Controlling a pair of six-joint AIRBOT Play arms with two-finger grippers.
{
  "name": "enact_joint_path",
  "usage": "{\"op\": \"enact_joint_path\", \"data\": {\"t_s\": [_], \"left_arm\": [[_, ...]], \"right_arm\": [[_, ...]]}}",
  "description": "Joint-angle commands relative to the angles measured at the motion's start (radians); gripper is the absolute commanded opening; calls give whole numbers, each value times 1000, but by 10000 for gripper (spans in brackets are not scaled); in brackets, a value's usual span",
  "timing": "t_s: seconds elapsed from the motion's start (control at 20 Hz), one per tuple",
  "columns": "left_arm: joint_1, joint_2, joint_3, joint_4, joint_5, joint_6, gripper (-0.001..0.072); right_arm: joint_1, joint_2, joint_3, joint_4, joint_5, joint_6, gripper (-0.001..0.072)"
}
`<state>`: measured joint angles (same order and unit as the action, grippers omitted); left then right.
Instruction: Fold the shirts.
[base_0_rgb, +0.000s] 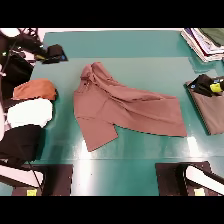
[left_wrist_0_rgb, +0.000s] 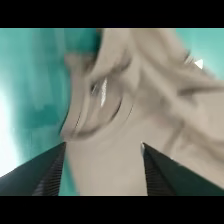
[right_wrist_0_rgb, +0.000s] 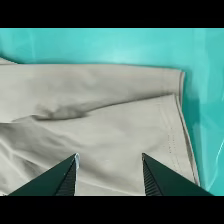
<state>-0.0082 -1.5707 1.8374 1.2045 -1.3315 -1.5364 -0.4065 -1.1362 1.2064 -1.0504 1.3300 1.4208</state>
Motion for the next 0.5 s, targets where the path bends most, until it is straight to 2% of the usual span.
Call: {"op": "enact_joint_path", "data": {"t_s": [0.0,0.25,0.45], "left_arm": [[23,157,-289,29,5,3,545],[23,317,-839,-22,187,11,545],[22,321,-1041,-220,311,108,544]], "right_arm": [[26,75,21,3,15,-9,449],[92,115,21,3,16,-8,449],[127,114,21,4,16,-8,449]]}}
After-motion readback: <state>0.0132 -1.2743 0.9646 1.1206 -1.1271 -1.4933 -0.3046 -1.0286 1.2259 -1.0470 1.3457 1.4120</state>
